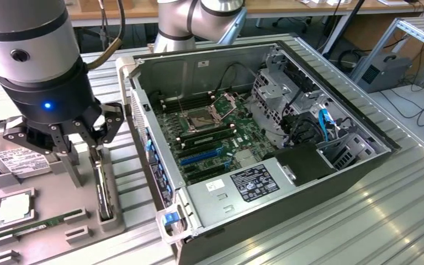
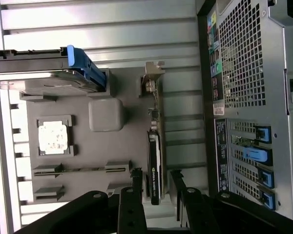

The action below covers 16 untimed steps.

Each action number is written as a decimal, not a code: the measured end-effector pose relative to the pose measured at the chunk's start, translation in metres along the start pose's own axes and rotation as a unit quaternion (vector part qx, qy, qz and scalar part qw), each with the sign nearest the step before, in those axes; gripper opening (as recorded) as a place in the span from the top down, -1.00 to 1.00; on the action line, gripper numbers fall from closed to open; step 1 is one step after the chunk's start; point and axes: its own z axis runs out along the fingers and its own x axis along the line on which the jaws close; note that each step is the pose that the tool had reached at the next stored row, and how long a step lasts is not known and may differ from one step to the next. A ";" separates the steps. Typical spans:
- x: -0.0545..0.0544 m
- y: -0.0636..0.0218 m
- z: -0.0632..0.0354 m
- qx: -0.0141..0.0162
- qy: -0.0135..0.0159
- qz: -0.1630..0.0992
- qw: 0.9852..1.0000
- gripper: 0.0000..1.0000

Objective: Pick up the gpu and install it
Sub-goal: 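Pick up the gpu and move the gpu toward the slot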

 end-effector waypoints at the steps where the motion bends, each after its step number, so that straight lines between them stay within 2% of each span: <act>1: 0.000 -0.0001 0.0019 0.000 0.000 0.000 1.000 0.28; 8: 0.001 -0.0008 0.0203 0.000 0.000 0.000 1.000 0.28; 16: 0.001 -0.0015 0.0363 0.000 0.000 0.000 1.000 0.28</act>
